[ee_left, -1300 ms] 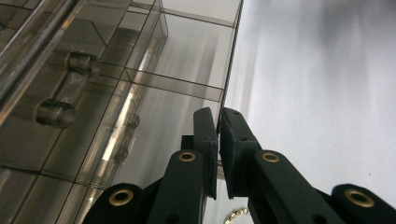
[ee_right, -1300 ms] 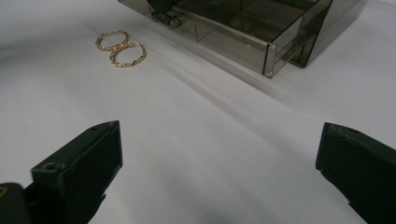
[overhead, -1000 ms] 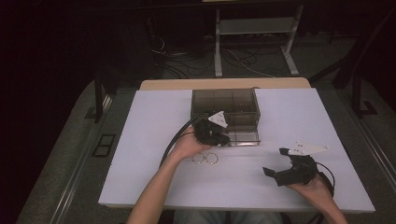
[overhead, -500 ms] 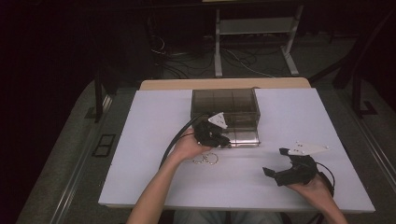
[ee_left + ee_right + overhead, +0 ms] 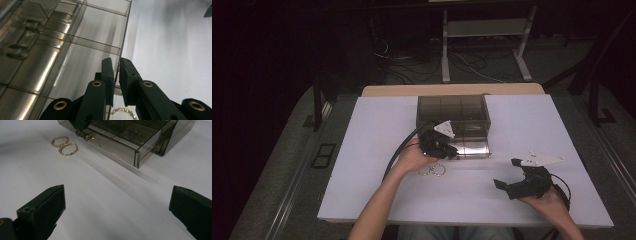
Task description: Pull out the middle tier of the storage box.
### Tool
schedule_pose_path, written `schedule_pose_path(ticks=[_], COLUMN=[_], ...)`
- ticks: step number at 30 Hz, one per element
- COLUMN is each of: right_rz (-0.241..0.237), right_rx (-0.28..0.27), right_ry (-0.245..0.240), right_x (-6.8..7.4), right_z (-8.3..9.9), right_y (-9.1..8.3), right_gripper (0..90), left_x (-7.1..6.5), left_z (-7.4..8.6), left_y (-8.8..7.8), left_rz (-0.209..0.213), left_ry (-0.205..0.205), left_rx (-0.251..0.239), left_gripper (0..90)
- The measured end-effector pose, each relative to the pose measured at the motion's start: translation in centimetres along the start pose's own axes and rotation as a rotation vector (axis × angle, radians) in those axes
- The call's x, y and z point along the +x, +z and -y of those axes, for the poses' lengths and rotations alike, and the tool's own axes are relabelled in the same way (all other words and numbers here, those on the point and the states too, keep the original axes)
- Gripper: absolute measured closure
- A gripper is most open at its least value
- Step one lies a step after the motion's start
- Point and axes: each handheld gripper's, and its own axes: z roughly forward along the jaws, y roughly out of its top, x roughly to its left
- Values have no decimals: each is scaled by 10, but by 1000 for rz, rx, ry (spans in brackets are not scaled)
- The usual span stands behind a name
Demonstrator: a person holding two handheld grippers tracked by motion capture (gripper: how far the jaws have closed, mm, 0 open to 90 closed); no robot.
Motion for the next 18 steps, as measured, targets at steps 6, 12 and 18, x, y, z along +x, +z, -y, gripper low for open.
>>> schedule_pose_path(ticks=[6,12,18], right_rz=[-1,-1,-5], right_rx=[1,-3,-15], right_ry=[0,2,11], right_x=[0,0,0], right_z=[0,0,0], right_y=[0,0,-2], right_gripper=[0,0,0], left_x=[0,-3,-7], left_z=[0,-2,-3], left_y=[-9,-17,-27], left_rz=[-6,-21,-15], left_ry=[-18,-28,-44], left_rx=[-27,-43,-61], left_gripper=[762,712,572])
